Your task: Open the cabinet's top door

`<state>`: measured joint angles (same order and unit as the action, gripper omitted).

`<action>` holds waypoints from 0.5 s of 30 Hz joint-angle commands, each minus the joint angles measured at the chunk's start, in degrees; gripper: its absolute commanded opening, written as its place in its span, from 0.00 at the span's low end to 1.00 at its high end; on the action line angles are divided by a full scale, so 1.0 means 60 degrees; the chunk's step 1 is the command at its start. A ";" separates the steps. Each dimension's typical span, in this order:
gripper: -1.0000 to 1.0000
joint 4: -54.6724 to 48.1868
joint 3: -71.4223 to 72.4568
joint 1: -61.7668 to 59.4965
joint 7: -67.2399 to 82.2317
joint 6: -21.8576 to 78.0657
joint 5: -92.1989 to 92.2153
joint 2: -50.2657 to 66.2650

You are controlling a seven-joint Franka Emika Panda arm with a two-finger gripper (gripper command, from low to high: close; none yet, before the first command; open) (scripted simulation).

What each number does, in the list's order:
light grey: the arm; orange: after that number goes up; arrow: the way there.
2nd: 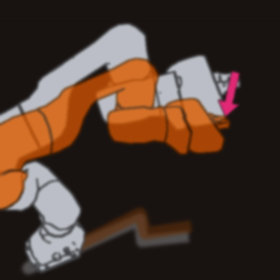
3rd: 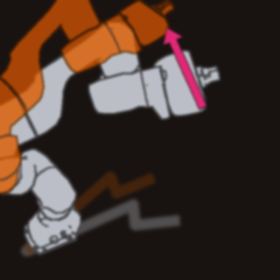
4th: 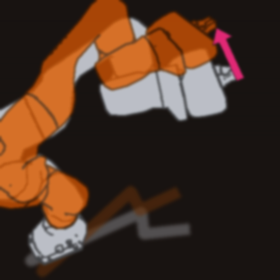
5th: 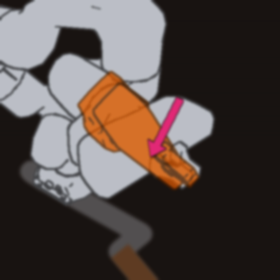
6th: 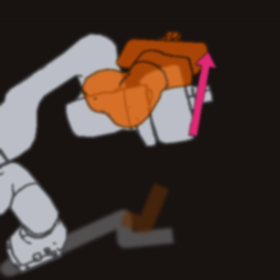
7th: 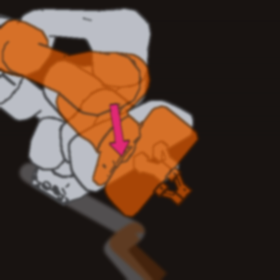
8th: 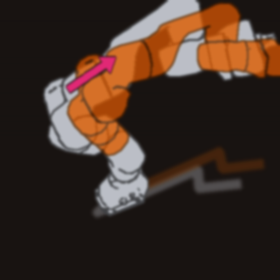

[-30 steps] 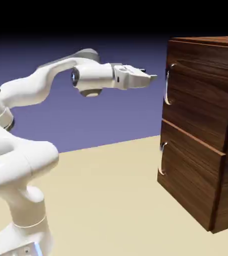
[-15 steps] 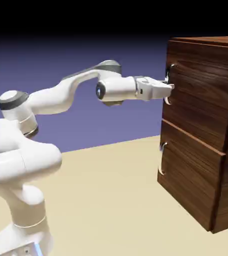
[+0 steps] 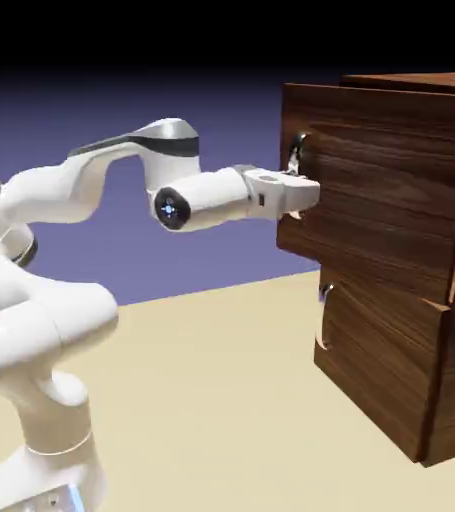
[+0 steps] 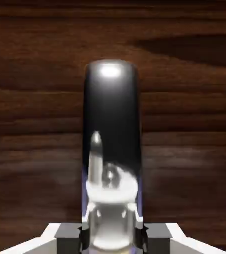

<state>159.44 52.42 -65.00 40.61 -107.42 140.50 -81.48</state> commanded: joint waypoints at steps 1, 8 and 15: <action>0.00 0.0166 -0.0236 -0.0014 0.0128 0.0405 -0.0195 0.0077; 0.00 0.0868 -0.1904 -0.0605 0.1083 0.3313 -0.1833 0.0887; 0.00 0.0714 -0.3351 -0.1871 0.2385 0.6220 -0.4011 0.2461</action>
<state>163.72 32.30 -76.23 54.92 -70.04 116.42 -66.71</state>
